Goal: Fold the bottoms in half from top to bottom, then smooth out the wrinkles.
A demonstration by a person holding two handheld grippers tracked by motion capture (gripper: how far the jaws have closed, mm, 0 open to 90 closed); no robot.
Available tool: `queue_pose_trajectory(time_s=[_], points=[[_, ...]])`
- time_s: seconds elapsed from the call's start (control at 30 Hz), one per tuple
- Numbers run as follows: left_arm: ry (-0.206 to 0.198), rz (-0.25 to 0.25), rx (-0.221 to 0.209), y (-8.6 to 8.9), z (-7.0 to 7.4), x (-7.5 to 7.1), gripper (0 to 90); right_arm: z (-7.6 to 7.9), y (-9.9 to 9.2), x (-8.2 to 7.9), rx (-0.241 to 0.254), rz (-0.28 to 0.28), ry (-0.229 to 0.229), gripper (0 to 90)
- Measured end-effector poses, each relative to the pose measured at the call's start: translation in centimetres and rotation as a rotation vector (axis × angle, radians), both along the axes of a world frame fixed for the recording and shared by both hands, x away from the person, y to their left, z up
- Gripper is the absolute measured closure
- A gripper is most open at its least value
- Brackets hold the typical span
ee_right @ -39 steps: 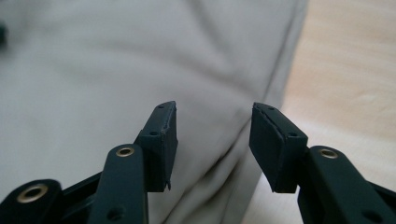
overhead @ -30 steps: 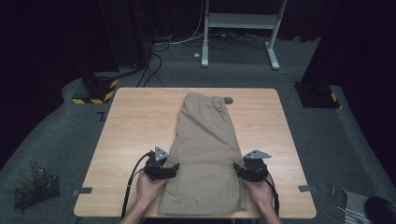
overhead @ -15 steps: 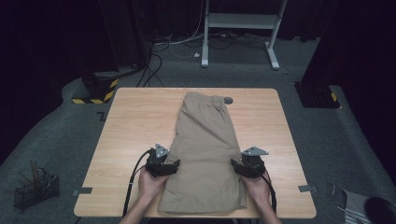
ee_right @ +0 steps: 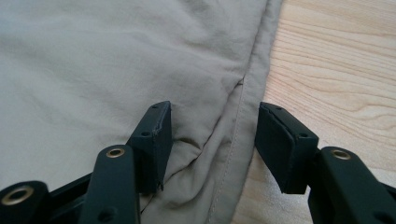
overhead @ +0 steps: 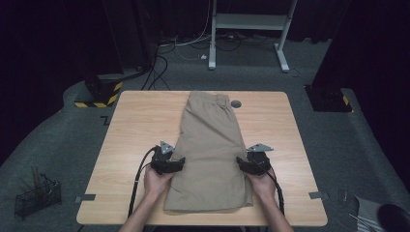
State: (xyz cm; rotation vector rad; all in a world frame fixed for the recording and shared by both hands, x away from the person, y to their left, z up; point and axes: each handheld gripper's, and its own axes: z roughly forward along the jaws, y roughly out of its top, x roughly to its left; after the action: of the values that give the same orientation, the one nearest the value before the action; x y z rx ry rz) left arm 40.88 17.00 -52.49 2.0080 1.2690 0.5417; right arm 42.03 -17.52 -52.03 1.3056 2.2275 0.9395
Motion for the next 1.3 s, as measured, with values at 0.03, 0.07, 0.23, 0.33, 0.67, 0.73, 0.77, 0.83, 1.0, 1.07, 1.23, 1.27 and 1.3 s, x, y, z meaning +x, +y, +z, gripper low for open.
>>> queue_pose_trajectory(time_s=[0.03, 0.07, 0.23, 0.33, 0.67, 0.73, 0.77, 0.83, 1.0, 1.07, 1.23, 1.27, 1.3], points=[[-0.006, 0.000, 0.000, 0.0, 0.0, 0.1, 28.9, 0.0, 0.0, 0.0, 0.001, 0.000, 0.001, 45.7], [-0.009, 0.001, -0.003, 0.0, -0.1, 0.1, 29.0, 0.0, 0.0, 0.0, 0.001, 0.000, 0.000, 45.7], [-0.021, 0.001, -0.011, 0.2, -0.2, 0.5, 30.2, 0.0, 0.1, 0.2, 0.003, -0.011, -0.003, 45.0], [0.006, -0.008, -0.002, 0.2, 0.1, 0.8, 30.1, 0.0, 0.3, 0.3, 0.001, -0.015, -0.001, 43.2], [0.045, -0.008, -0.075, 0.3, 0.5, 1.2, 26.8, 0.7, -0.4, 0.5, 0.088, -0.019, 0.015, 37.9], [0.057, -0.007, -0.088, 0.3, 0.4, 1.4, 26.9, 0.5, -0.1, 1.0, 0.079, -0.022, 0.037, 36.4], [0.050, -0.006, -0.085, 0.3, 0.3, 1.4, 26.7, 0.4, 0.0, 1.3, 0.073, -0.019, 0.044, 36.1], [0.050, -0.004, -0.083, 0.1, 0.3, 1.6, 27.1, 0.2, 0.1, 1.6, 0.072, -0.023, 0.054, 35.4], [0.063, -0.032, 0.004, -1.1, 0.5, 1.8, 25.2, 0.2, 0.7, 1.8, 0.046, -0.040, 0.045, 35.7], [0.062, -0.031, 0.032, -1.6, 0.6, 1.7, 25.3, 0.3, 1.1, 1.7, 0.007, -0.044, 0.040, 36.0], [0.066, -0.038, 0.035, -1.7, 0.7, 1.6, 31.4, 0.5, 1.7, 1.5, -0.022, -0.031, 0.047, 47.2], [0.065, -0.043, 0.037, -1.8, 0.8, 1.5, 33.6, 0.5, 1.7, 1.4, -0.022, -0.025, 0.045, 50.0], [0.061, -0.048, 0.041, -1.8, 0.8, 1.4, 36.1, 0.5, 1.8, 1.3, -0.021, -0.019, 0.047, 53.1]])
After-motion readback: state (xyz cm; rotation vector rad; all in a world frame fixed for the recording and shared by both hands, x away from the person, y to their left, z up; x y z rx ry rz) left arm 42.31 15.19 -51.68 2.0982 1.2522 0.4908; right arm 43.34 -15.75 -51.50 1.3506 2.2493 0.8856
